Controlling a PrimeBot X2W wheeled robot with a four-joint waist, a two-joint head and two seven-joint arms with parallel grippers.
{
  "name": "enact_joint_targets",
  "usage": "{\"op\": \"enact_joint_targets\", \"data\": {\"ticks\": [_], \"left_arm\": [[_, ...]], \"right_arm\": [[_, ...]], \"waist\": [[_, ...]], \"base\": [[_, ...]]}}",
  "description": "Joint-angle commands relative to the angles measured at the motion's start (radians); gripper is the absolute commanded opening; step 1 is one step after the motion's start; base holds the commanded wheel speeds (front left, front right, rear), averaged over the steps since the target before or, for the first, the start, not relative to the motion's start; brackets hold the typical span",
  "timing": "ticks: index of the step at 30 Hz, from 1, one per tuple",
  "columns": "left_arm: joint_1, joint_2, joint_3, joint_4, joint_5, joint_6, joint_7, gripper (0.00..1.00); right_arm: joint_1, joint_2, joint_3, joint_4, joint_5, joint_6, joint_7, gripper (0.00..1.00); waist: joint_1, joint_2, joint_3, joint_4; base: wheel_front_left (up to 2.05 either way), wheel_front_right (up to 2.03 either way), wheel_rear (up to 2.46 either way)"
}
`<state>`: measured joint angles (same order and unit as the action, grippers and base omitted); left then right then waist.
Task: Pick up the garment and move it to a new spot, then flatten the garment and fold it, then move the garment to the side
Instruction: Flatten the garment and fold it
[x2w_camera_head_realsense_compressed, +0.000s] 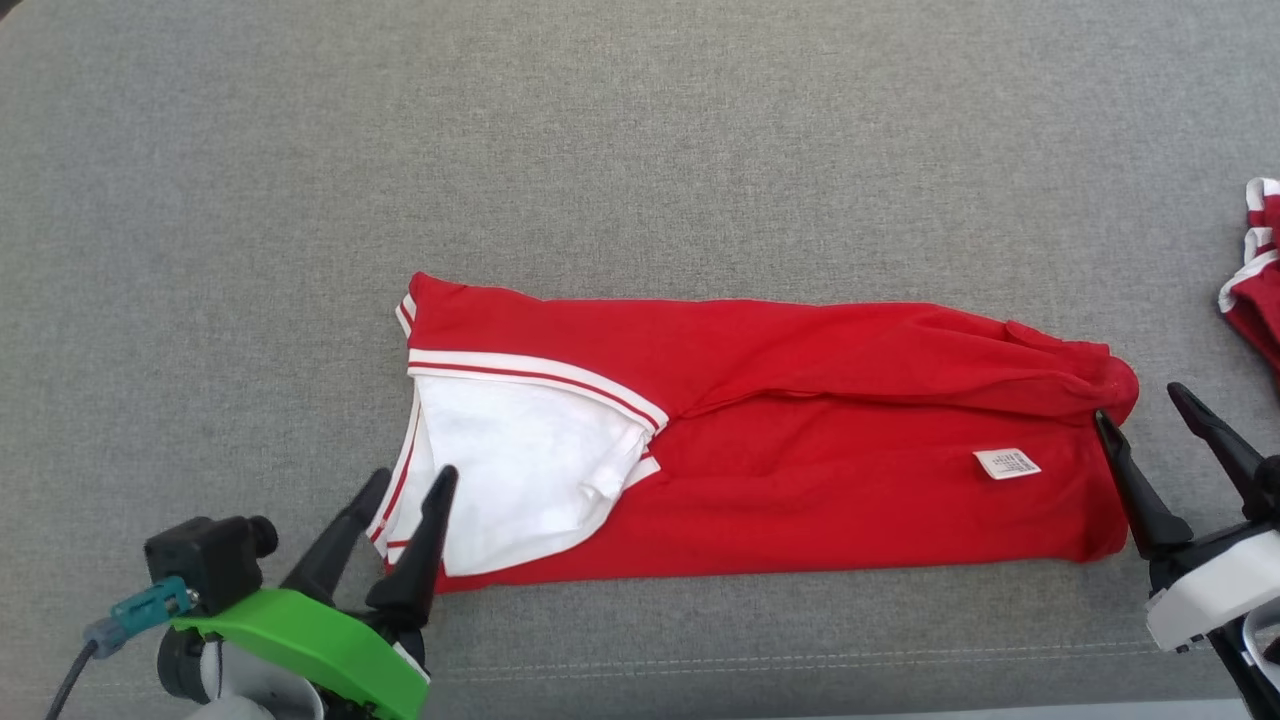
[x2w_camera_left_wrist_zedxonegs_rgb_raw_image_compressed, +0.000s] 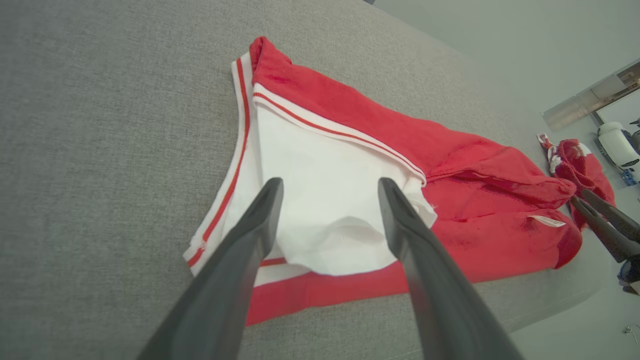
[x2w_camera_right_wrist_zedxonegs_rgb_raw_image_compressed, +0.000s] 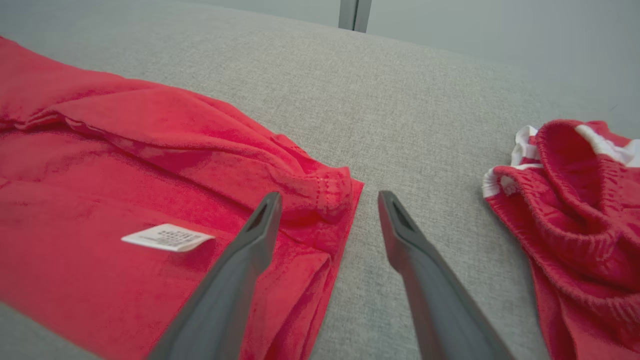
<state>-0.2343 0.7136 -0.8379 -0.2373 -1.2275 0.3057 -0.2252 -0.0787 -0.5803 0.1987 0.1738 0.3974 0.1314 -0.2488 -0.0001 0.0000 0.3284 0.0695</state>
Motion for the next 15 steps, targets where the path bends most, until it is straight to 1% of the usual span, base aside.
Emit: {"op": "enact_joint_targets", "data": {"ticks": [1,4,7,8,11,15], "left_arm": [[0.008,-0.005,0.037,0.008,0.028,0.03,-0.02,1.0],[0.0,-0.025,0.094,0.006,0.068,0.068,-0.033,1.0],[-0.016,-0.045,0.149,0.0,0.12,0.096,-0.04,1.0],[-0.016,-0.045,0.149,0.0,0.12,0.096,-0.04,1.0],[-0.028,-0.07,0.192,0.0,0.183,0.112,-0.04,1.0],[-0.029,-0.118,0.26,0.025,0.262,0.125,-0.04,1.0]], "right_arm": [[0.044,0.035,-0.062,-0.052,0.024,-0.002,-0.009,1.0],[0.079,0.116,-0.164,-0.121,0.071,-0.002,-0.013,1.0],[0.083,0.192,-0.239,-0.165,0.08,-0.002,-0.015,1.0],[0.083,0.192,-0.239,-0.165,0.08,-0.002,-0.015,1.0],[0.06,0.258,-0.287,-0.19,0.062,-0.001,-0.015,1.0],[0.029,0.317,-0.296,-0.199,0.029,-0.001,0.002,1.0]], "waist": [[0.0001,0.0,-0.013,-0.007],[0.0001,0.0,-0.024,-0.016],[0.0001,0.0,-0.038,-0.027],[0.0001,0.0,-0.038,-0.027],[0.0001,0.0,-0.057,-0.038],[0.0001,0.0,-0.089,-0.049]], "base": [[0.0,0.0,0.0],[0.0,0.0,0.0],[0.0,0.0,0.0],[0.0,0.0,0.0],[0.0,0.0,0.0],[0.0,0.0,0.0]]}}
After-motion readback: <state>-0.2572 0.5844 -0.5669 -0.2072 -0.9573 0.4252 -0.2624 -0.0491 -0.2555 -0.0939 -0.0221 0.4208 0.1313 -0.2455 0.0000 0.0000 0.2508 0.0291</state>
